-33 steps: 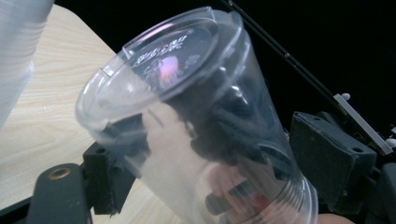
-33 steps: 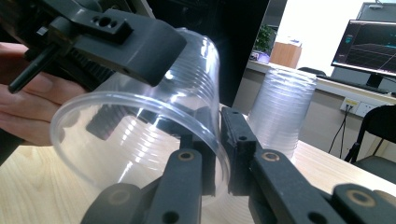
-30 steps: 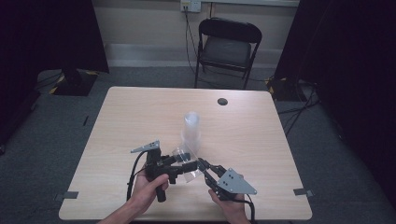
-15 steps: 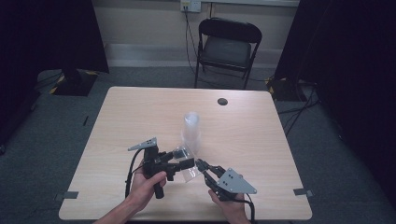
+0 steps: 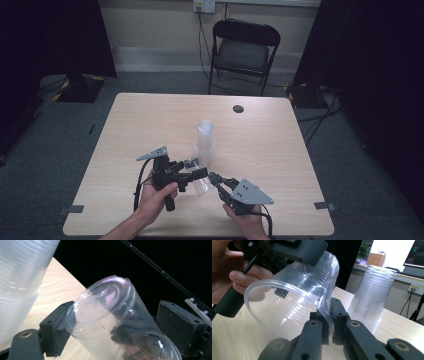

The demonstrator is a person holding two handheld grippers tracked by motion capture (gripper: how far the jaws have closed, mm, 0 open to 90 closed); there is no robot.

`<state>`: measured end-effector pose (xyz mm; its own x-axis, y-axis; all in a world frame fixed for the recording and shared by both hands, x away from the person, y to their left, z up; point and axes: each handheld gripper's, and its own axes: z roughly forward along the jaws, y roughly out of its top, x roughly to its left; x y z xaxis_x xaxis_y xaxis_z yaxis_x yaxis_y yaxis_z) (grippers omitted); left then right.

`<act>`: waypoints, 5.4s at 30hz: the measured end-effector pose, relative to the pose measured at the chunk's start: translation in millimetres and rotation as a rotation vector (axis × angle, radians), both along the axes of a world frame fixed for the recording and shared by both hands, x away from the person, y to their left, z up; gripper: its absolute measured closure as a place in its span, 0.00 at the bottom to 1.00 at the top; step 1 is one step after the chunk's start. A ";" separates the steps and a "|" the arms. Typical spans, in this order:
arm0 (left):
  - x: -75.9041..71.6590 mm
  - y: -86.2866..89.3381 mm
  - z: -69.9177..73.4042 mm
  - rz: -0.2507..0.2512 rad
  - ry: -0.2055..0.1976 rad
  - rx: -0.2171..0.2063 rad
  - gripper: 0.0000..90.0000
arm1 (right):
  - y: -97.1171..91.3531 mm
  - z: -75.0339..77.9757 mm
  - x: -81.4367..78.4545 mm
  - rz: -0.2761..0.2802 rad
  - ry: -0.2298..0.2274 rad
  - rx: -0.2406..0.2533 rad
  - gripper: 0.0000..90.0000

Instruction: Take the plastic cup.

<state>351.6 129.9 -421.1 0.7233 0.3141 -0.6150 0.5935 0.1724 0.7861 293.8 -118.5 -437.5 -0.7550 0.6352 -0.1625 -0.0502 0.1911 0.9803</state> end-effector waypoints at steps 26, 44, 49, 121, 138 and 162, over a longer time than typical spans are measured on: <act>2.6 21.7 13.7 0.141 -0.209 0.194 0.17 | -11.1 -2.0 9.9 0.021 0.175 -0.039 0.96; -6.1 21.3 10.9 0.115 -0.288 0.375 0.17 | -30.5 6.3 23.0 -0.003 0.307 -0.003 0.96; -12.0 22.0 3.3 0.107 -0.320 0.416 0.18 | -33.1 8.6 25.3 -0.010 0.330 -0.016 0.96; -28.5 -16.6 -34.2 -0.132 -0.682 0.863 0.22 | -12.6 4.9 63.7 0.184 0.846 -0.194 0.96; -29.6 -22.1 -30.2 -0.098 -0.731 0.891 0.18 | -5.4 5.7 67.1 0.163 0.859 -0.167 0.96; -48.1 -37.5 -29.0 -0.136 -0.821 0.863 0.29 | 21.7 0.8 74.3 0.129 0.940 -0.217 0.96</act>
